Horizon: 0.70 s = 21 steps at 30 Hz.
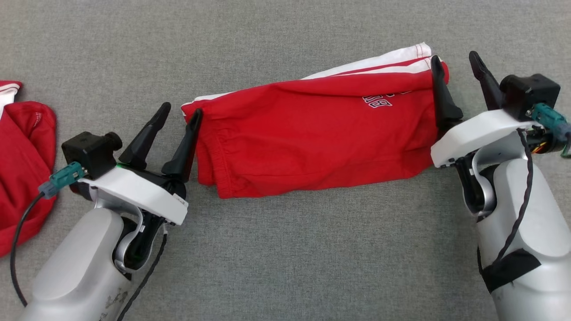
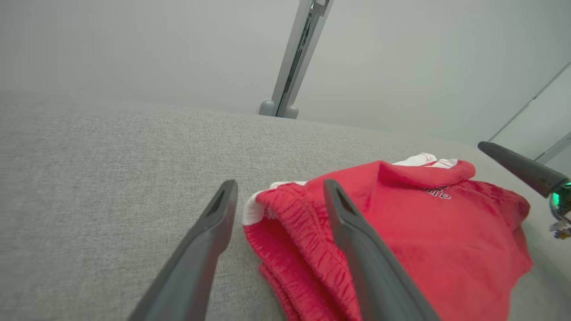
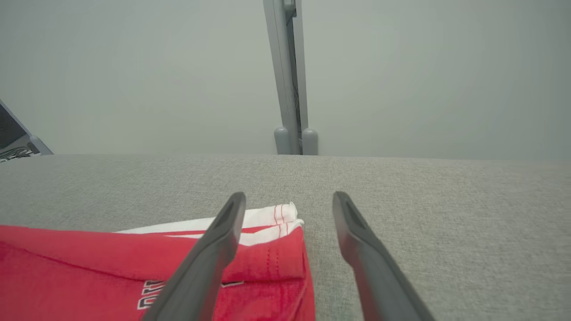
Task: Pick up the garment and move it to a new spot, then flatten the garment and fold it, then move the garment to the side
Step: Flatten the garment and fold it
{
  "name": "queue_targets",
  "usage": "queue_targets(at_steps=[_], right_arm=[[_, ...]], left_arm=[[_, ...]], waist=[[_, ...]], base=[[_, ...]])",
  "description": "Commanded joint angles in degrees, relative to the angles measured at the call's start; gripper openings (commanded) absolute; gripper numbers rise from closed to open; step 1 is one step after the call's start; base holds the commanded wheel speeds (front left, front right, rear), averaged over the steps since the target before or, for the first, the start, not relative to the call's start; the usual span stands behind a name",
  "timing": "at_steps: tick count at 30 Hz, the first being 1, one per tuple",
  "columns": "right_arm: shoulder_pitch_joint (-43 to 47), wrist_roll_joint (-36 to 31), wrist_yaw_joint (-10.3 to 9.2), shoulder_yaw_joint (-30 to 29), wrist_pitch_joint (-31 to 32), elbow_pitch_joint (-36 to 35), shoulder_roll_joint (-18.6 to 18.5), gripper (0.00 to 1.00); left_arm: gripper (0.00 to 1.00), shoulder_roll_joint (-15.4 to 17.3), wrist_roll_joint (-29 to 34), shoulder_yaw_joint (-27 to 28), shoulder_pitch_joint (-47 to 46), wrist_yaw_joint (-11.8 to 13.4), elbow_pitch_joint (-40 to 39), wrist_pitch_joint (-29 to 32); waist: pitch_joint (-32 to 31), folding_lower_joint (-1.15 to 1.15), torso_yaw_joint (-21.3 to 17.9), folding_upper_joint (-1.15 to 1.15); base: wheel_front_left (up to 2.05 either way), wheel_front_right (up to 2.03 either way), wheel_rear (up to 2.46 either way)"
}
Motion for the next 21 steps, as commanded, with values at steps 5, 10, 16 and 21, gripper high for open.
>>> queue_targets(at_steps=[5, 10, 16, 21], right_arm=[[4.84, -3.37, -0.12, -0.04, -6.74, -3.94, 0.36, 1.00], [11.38, -4.75, -0.12, -0.66, -9.86, -10.72, 0.82, 1.00], [21.16, -2.97, -0.12, 0.09, -8.55, -19.51, 0.92, 1.00], [29.83, -1.51, -0.12, 2.11, -6.55, -25.67, 0.94, 1.00]], left_arm=[[1.00, 1.05, 3.06, 2.91, 3.49, 3.69, -1.89, -3.27], [1.00, 0.64, 6.09, 8.64, 7.72, 6.59, -5.62, -4.11], [1.00, -0.63, 11.25, 15.20, 14.03, 6.83, -9.19, -4.13], [1.00, -1.55, 15.30, 18.92, 19.30, 5.74, -10.48, -4.15]], waist=[[-0.91, 0.00, -0.88, 0.00], [-3.17, 0.00, -2.00, 0.00], [-6.85, 0.00, -3.41, 0.00], [-9.63, 0.00, -5.39, 0.00]], base=[[0.00, 0.00, 0.00], [0.00, 0.00, 0.00], [0.00, 0.00, 0.00], [0.00, 0.00, 0.00]])
